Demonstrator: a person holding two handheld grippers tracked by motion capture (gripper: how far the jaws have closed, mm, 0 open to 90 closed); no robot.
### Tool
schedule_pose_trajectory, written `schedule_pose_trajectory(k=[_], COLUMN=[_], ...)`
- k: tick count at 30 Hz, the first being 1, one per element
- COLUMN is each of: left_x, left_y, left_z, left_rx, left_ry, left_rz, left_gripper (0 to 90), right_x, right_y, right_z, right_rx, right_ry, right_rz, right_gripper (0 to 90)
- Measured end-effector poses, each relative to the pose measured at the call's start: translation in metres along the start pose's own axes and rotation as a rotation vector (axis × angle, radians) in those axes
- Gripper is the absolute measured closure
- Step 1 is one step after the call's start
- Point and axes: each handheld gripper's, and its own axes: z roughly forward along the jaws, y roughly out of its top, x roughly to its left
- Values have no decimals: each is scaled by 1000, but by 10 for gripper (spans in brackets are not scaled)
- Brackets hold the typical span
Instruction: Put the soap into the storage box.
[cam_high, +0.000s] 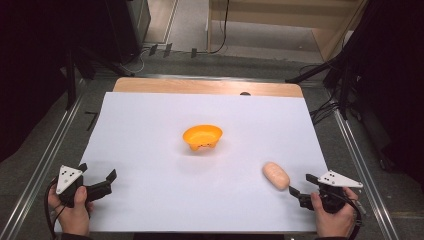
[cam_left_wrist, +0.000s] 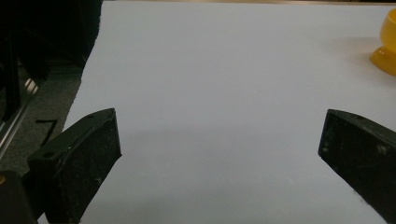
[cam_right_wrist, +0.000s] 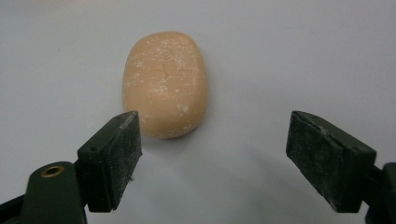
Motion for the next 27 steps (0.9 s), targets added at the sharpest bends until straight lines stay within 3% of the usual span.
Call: schedule_pose_trajectory(k=[6,11,13,27], left_x=[0,0,-1,-1], left_y=[0,0,0,0], left_z=[0,0,0,0], left_rx=[1,0,0,1], left_ry=[4,3,3,0], left_rz=[9,11,12,17], left_gripper=[0,0,0,0], right_x=[5,5,5,10], right_y=[10,18,20,32], right_z=[3,4,6,16], right_rx=[62,122,157,262], right_ry=[-13,-50,-49,-52], right_rz=[-9,-30,-28,-75], right_gripper=[212,226,230,235])
